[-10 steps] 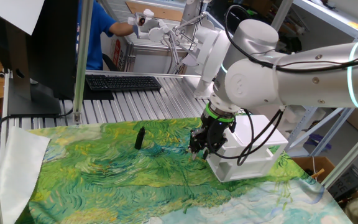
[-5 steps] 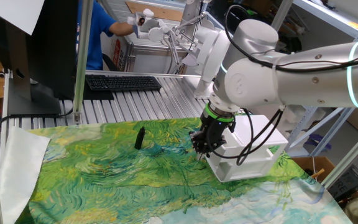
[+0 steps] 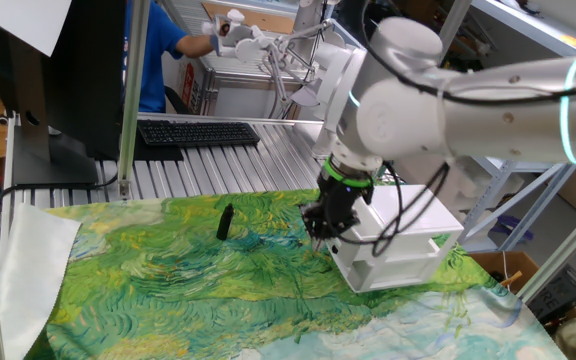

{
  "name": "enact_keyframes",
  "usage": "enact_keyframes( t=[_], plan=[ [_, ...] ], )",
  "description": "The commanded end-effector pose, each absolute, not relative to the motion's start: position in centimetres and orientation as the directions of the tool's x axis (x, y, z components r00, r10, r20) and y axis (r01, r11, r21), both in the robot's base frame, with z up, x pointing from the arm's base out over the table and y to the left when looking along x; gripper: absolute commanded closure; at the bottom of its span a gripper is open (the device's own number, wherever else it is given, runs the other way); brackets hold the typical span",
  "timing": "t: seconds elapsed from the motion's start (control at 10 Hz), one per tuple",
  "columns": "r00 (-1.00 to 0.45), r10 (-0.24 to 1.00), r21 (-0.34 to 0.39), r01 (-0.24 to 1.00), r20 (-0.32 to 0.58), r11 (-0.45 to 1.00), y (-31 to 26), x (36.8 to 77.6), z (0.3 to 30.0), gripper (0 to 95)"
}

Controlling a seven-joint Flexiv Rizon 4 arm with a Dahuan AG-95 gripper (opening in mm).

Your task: Use the gripper to push and close the drawer

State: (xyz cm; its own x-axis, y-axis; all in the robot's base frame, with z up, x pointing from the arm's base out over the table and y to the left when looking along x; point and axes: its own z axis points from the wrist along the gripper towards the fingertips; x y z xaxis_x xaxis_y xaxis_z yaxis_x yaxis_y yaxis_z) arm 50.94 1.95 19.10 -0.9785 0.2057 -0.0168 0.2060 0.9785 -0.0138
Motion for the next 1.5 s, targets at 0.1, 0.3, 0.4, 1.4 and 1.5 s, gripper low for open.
enact_keyframes(
  t=[0.1, 0.3, 0.4, 1.4, 1.5],
  plan=[
    [-0.974, 0.226, -0.016, 0.226, -0.006, 0.974, 2.7, 52.2, 20.2, 95.0],
    [-0.970, 0.245, -0.016, 0.245, -0.006, 0.969, 3.3, 53.7, 20.8, 95.0],
    [-0.968, 0.249, -0.017, 0.250, -0.007, 0.968, 3.4, 54.1, 20.8, 95.0],
    [-0.964, 0.265, -0.032, 0.265, -0.010, 0.964, 2.3, 59.5, 18.9, 95.0],
    [-0.964, 0.266, -0.033, 0.266, -0.011, 0.963, 2.2, 59.8, 18.5, 95.0]
  ],
)
